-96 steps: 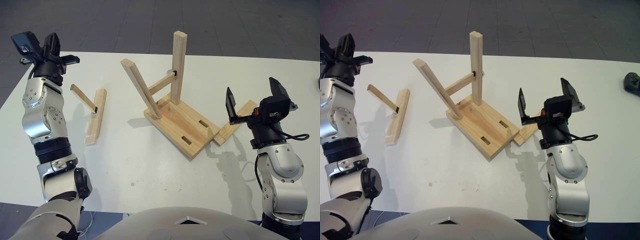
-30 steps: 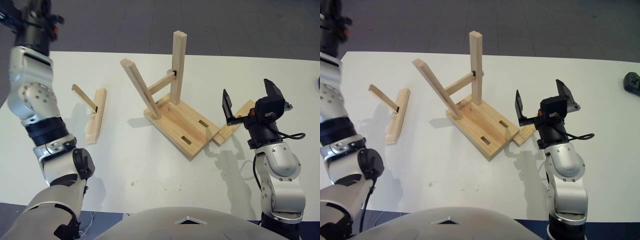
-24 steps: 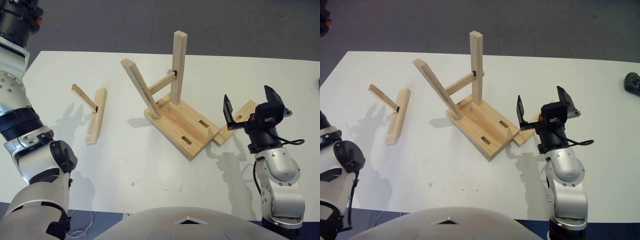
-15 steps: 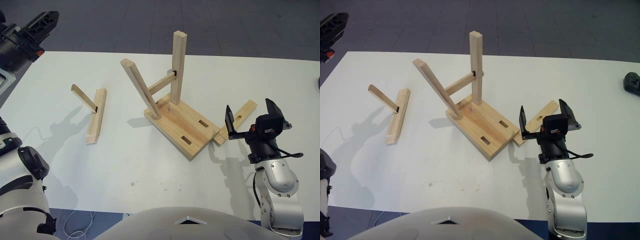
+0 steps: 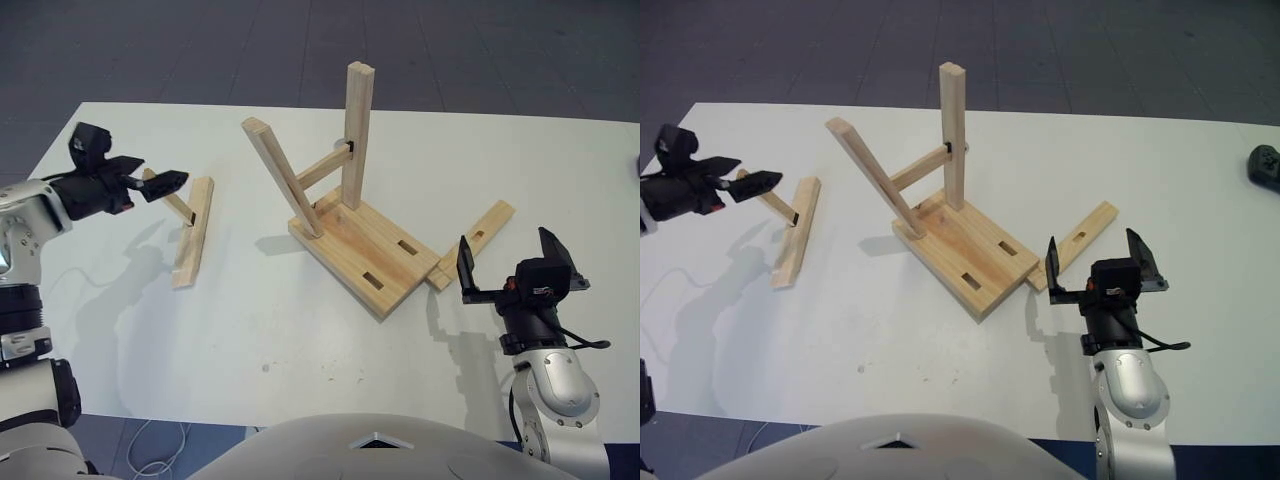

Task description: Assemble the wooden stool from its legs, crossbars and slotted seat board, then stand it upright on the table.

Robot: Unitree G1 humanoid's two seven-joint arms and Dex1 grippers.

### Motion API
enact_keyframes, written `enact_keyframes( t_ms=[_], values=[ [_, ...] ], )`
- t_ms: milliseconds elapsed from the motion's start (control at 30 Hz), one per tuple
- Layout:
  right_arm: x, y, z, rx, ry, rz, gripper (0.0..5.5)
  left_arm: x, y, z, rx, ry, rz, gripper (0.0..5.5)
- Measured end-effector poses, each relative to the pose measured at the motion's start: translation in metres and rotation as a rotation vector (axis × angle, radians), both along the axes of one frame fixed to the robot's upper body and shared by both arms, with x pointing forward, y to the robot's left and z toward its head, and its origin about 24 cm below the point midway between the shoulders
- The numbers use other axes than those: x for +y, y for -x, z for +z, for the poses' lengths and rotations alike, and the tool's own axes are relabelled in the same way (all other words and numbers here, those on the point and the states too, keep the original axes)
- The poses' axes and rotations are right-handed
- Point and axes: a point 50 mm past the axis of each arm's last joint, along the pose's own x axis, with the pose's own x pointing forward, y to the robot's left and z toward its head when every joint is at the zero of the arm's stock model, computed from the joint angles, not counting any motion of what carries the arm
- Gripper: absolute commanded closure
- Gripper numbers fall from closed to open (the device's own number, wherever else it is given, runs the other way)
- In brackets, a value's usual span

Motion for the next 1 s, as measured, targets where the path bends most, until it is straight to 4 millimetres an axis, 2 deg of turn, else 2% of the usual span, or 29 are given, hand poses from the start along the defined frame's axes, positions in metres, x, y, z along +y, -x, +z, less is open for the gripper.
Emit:
enact_keyframes(
  t_ms=[100, 233, 300, 433, 600, 1000],
  values=[
    [0.0, 0.001, 0.001, -0.001, 0.002, -0.002, 0.1, 0.003, 0.003, -0.016, 0.056, -0.099, 0.066, 0.11],
    [-0.001, 0.003, 0.0, 0.007, 0.003, -0.005, 0.1, 0.011, 0.0, -0.023, 0.054, -0.238, 0.178, 0.11],
    [0.0, 0.002, 0.001, 0.003, 0.003, -0.003, 0.1, 0.005, 0.0, -0.029, 0.059, -0.25, 0.186, 0.11],
    [0.0, 0.002, 0.001, 0.0, 0.005, -0.003, 0.1, -0.013, 0.011, -0.056, 0.171, -0.182, 0.162, 0.11],
    [0.0, 0.002, 0.003, -0.007, 0.006, 0.001, 0.1, -0.008, 0.024, -0.074, 0.244, -0.239, 0.232, 0.11],
    [0.002, -0.003, 0.007, -0.031, 0.005, 0.013, 0.1, -0.02, 0.028, -0.075, 0.246, -0.266, 0.196, 2.1]
  ],
)
